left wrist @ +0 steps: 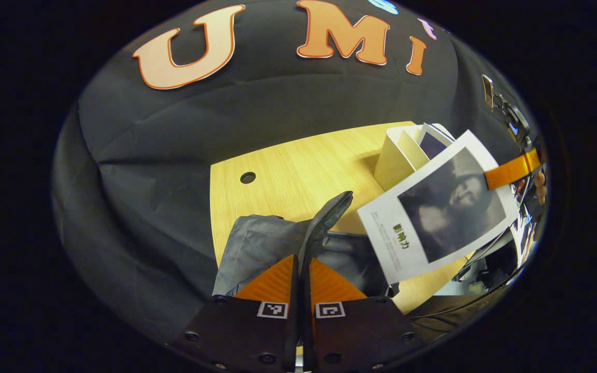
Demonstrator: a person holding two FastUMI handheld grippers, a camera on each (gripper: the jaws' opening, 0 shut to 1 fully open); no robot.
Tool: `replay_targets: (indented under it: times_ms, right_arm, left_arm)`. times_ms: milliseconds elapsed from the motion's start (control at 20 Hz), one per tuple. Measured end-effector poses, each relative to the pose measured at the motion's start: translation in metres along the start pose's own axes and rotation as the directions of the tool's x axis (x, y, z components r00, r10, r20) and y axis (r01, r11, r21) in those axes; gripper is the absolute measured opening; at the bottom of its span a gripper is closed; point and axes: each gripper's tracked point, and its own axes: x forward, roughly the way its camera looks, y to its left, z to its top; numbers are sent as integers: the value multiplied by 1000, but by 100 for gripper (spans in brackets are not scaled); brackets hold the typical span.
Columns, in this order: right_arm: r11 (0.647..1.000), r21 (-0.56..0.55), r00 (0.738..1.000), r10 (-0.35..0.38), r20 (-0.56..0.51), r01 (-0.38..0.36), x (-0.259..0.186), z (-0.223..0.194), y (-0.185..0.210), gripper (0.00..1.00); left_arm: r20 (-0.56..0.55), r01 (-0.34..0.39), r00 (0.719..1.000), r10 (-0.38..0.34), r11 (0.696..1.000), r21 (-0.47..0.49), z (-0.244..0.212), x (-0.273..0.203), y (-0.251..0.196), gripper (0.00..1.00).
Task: Open the schoolbag, grab two books from the bookshelf and put them into the schoolbag.
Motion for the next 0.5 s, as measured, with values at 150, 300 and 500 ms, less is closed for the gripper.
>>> replay_targets:
  times_ms: [150, 300, 500]
  right_arm:
    - [999, 38, 999, 32, -8, -32, 26, -11, 1, 30]
    - [992, 109, 998, 66, -19, -63, 54, -25, -4, 30]
    - [972, 209, 993, 114, -18, -108, 85, -40, -3, 29]
  left_arm:
    - [5, -11, 1000, 11, 1000, -10, 0, 0, 2, 5]
    - [11, -6, 1000, 6, 998, -55, -3, 1, 0, 5]
    - [22, 3, 1000, -1, 997, -83, -5, 4, -3, 10]
